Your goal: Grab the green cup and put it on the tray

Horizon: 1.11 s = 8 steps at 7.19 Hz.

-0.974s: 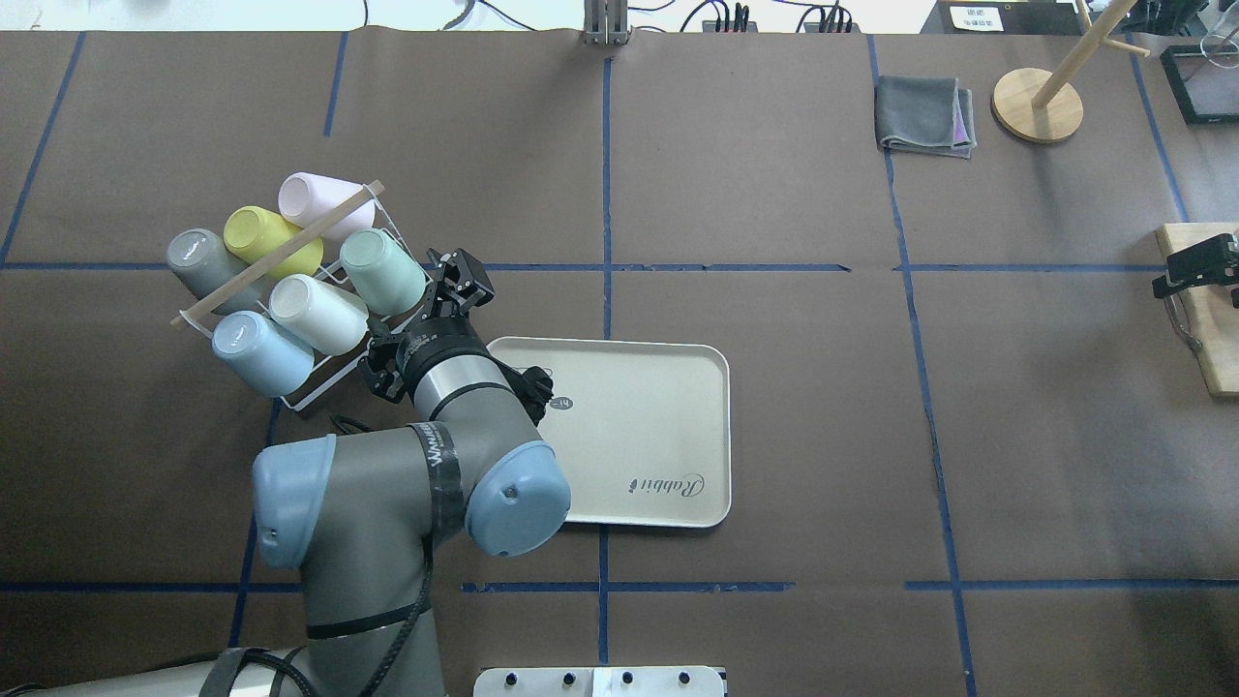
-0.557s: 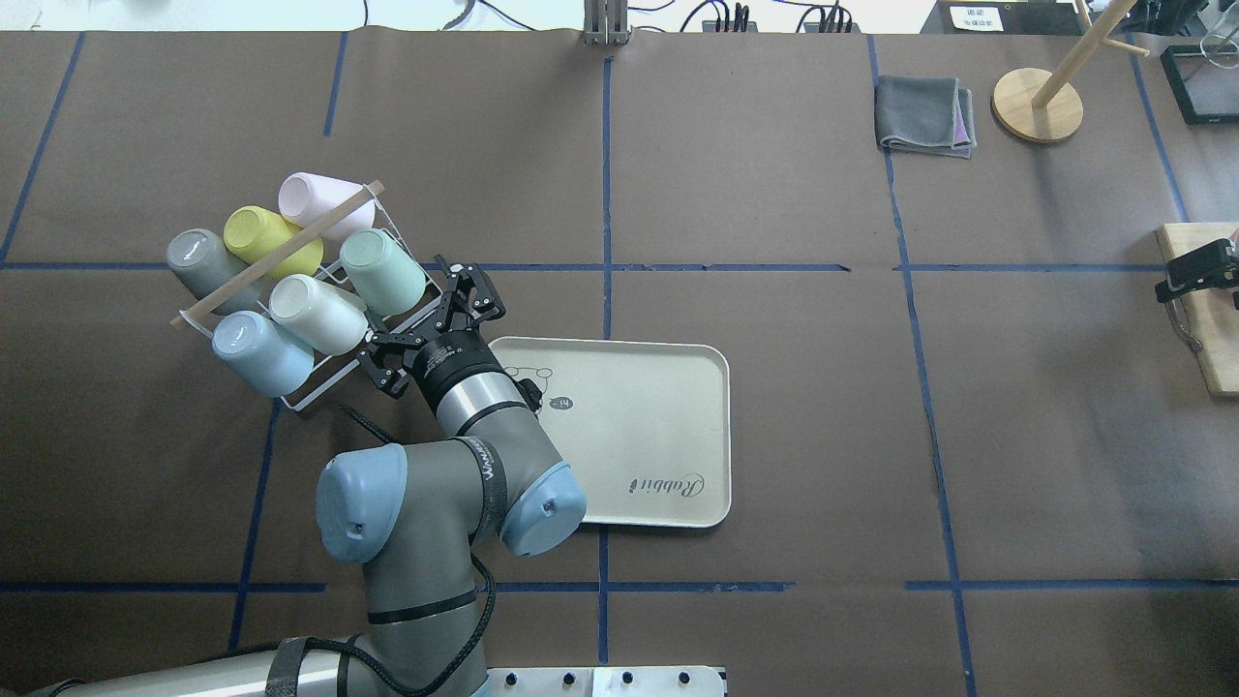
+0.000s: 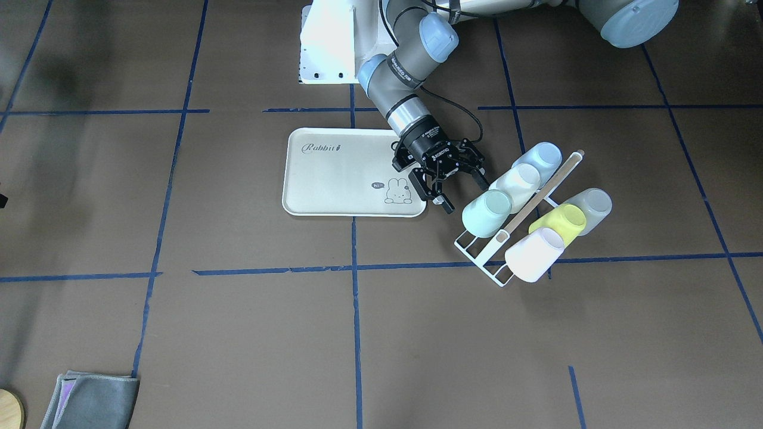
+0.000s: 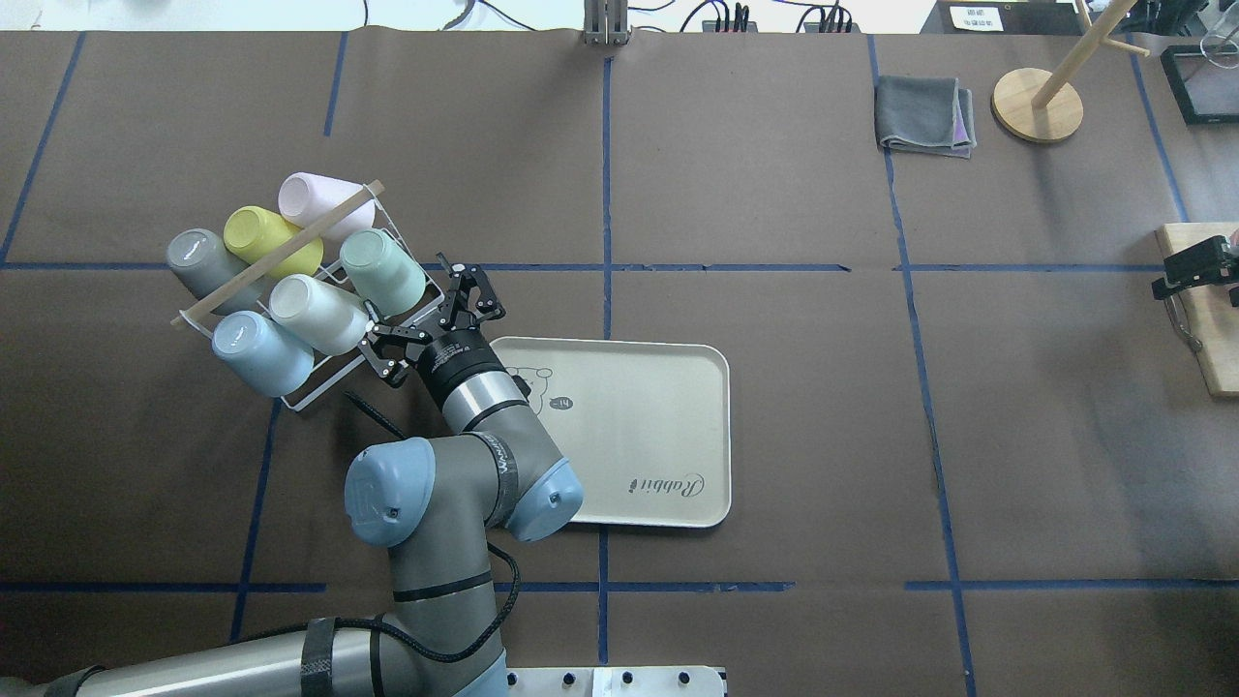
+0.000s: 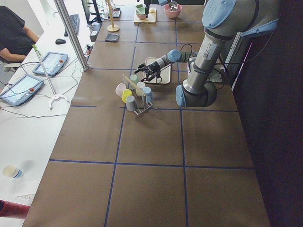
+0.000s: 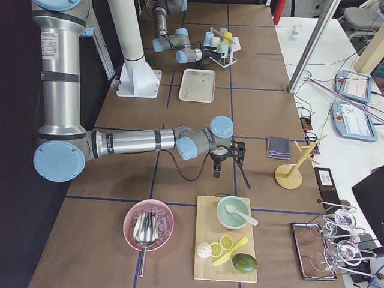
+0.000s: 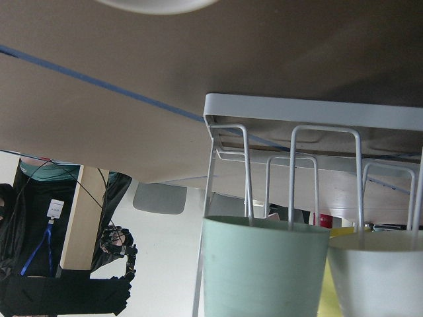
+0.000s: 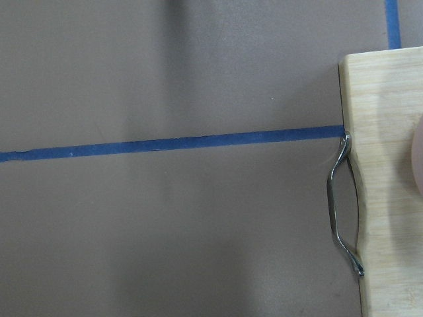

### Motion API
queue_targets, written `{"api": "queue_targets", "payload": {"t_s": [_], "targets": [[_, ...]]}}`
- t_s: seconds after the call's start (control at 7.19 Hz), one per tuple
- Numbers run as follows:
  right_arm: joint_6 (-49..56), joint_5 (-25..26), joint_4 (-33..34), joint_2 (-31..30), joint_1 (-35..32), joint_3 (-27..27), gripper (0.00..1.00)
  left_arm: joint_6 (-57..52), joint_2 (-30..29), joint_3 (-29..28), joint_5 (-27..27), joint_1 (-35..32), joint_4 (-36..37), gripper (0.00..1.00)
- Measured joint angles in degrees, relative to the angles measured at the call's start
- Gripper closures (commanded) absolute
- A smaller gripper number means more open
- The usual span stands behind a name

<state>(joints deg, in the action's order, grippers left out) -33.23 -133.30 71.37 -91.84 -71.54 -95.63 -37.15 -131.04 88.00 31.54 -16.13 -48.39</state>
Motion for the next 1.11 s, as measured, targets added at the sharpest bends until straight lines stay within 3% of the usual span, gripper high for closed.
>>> {"api": "queue_targets", "payload": {"t_s": [1.11], "targets": [[-0.1,-1.4,0.3,2.2,-0.2,1.2,0.0,-0.1,-0.4,-4.9,-1.0,-2.9,-3.0,0.01]]}}
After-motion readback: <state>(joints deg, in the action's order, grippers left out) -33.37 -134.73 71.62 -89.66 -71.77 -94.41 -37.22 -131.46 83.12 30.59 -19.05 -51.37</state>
